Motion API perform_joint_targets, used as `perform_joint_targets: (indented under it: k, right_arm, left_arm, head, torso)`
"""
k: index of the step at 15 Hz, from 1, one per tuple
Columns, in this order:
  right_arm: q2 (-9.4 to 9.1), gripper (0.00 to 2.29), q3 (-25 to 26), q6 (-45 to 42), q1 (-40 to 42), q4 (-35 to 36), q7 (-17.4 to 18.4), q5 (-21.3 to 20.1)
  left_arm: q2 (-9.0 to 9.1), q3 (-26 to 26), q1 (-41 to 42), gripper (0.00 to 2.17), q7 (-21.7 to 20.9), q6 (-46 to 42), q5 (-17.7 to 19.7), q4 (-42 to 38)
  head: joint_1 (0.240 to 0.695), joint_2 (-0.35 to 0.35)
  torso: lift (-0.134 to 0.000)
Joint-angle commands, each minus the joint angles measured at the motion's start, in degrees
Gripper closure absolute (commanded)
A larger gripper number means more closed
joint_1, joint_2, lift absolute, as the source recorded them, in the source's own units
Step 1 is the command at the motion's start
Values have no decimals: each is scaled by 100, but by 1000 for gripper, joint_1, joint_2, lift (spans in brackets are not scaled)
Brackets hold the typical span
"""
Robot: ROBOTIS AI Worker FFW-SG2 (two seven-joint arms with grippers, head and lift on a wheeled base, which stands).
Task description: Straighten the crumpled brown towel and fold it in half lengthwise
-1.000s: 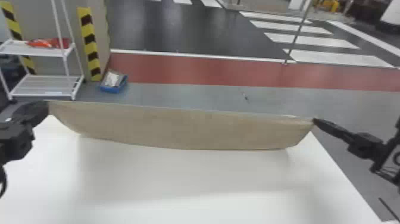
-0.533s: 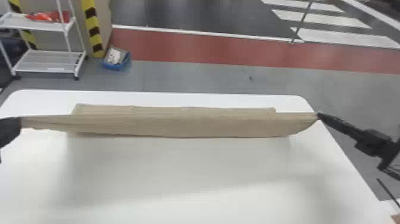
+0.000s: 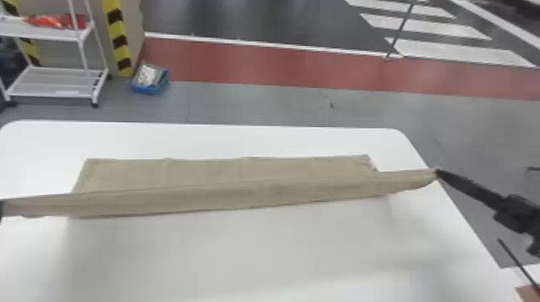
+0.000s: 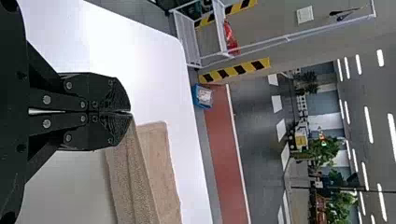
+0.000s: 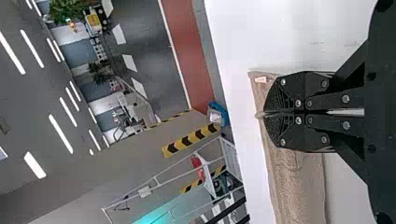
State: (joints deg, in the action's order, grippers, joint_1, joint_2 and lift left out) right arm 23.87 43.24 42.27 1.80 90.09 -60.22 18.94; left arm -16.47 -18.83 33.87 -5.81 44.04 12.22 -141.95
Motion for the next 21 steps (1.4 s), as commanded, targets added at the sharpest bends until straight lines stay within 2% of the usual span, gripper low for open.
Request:
perform_joint_targets:
  k: [1, 3, 6, 9, 15, 19, 21]
  right_arm:
    - [30, 1116, 0, 235, -13, 132, 10, -110]
    - [21, 1116, -176, 252, -408, -114, 36, -505]
    - [4, 1119, -466, 340, -1006, -729, 142, -997]
    - [-23, 1116, -695, 182, -1437, -1301, 326, -1278]
    - [-49, 1116, -826, -258, -1841, -1854, 687, -1393]
    - [-31, 1116, -818, -205, -2148, -1951, 748, -1419]
    - [-40, 1116, -897, -240, -2421, -2276, 801, -1700]
  left_arm:
    - [-5, 55, -117, 1416, 1, 4, 0, 63]
    - [-5, 239, -355, 1416, -43, 21, 18, 177]
    - [-41, 696, -987, 1416, 1, 127, -149, 581]
    - [-76, 1048, -1611, 1416, 36, 268, -246, 1196]
    - [-102, 1619, -2736, 1416, 142, -14, -299, 2532]
    - [-172, 1698, -3097, 1416, 168, -84, -246, 2778]
    - [-190, 1804, -3396, 1416, 177, -137, -272, 3156]
  head:
    - [695, -217]
    - [695, -217]
    - [695, -229]
    - [695, -233]
    - [695, -229]
    - [695, -228]
    - [695, -226]
  torso:
    - [-124]
    - [-124]
    - [-124]
    - [-124]
    - [-124]
    - [-124]
    - [-124]
